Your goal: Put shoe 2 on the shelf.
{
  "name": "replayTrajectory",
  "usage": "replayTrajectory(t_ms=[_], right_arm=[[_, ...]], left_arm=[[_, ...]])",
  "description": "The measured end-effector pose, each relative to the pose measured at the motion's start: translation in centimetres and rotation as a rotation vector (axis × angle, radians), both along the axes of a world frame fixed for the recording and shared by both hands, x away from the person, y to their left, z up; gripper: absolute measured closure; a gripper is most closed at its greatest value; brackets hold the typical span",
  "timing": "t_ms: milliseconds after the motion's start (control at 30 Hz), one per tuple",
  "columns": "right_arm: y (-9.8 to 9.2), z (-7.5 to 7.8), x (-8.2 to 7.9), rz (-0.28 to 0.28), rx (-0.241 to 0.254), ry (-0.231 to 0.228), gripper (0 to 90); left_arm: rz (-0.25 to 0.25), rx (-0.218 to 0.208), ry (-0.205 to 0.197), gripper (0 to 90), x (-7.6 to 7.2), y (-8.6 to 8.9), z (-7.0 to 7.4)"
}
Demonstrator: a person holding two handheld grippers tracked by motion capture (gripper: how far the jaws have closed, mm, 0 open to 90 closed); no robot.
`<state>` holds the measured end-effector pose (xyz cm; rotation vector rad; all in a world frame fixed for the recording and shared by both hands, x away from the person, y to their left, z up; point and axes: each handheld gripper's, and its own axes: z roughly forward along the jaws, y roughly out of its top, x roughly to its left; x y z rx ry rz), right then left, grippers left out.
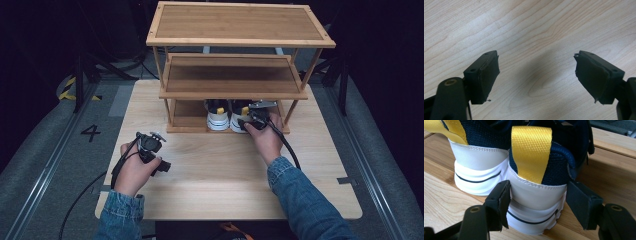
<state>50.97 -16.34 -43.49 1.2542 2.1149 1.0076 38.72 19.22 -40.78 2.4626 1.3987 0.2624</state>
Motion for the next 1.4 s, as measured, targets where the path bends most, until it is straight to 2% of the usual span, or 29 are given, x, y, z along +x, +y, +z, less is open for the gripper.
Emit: replayTrajectory(t_ms=[133, 167, 200, 233, 267, 300, 433, 533, 733, 867, 933, 1033, 1133, 1167, 1233, 1400], right_arm=[[-0.6, 0.3, -0.5, 0.018, 0.003, 0.024, 41.3], [-0.9, 0.3, -0.8, 0.019, 0.01, 0.019, 43.3], [-1.1, 0.4, -1.2, 0.023, 0.01, 0.014, 48.7], [-1.1, 0.4, -1.2, 0.023, 0.01, 0.014, 48.7], [-1.3, 0.5, -1.6, 0.04, 0.0, 0.021, 55.5], [-1.3, 0.4, -1.7, 0.04, -0.003, 0.024, 58.2], [-1.1, 0.0, -1.0, 0.029, 0.006, 0.049, 59.8], [-0.9, -0.1, -0.6, 0.025, 0.01, 0.043, 60.4], [-0.8, -0.4, 0.0, 0.021, 0.022, 0.039, 59.3], [-0.6, -0.6, 0.0, 0.02, 0.004, 0.03, 55.8], [-0.6, -0.5, -0.4, 0.025, 0.012, 0.037, 53.2], [-0.9, 0.6, -1.5, 0.055, 0.008, 0.019, 48.1], [-1.6, 1.8, -2.7, 0.075, 0.022, 0.009, 45.8], [-1.6, 1.8, -2.7, 0.075, 0.022, 0.009, 45.8], [-2.7, 3.2, -3.8, 0.085, 0.038, 0.0, 43.8], [-4.9, 4.6, -5.4, 0.104, 0.037, -0.007, 41.6]], left_arm=[[-0.008, -0.002, 0.0, 19.7, 0.2, -0.1, 0.1], [-0.008, 0.001, -0.004, 19.7, 0.2, -0.1, 0.1], [-0.005, -0.002, -0.002, 19.7, 0.2, -0.1, 0.1], [-0.005, -0.002, -0.002, 19.7, 0.2, -0.1, 0.1], [-0.008, 0.003, 0.006, 19.7, 0.1, -0.1, 0.0], [-0.008, 0.006, 0.004, 19.7, 0.1, -0.1, -0.1], [-0.006, 0.005, 0.002, 19.7, -0.2, 0.0, 0.0], [0.0, 0.001, 0.004, 19.7, -0.4, 0.4, -0.1], [0.014, 0.005, 0.007, 19.7, -0.7, 0.9, -0.3], [0.021, -0.006, 0.008, 19.8, -0.9, 1.1, -0.1], [0.019, -0.012, 0.002, 19.7, -0.8, 1.1, -0.1], [0.013, -0.015, -0.008, 19.8, -0.6, 1.0, 0.0], [-0.015, -0.016, -0.026, 19.9, -0.4, 0.8, 0.2], [-0.015, -0.016, -0.026, 19.8, -0.4, 0.8, 0.2], [-0.022, -0.025, -0.035, 19.8, -0.4, 0.6, 0.3], [-0.045, -0.045, -0.053, 19.7, 0.1, 0.3, 0.6]])
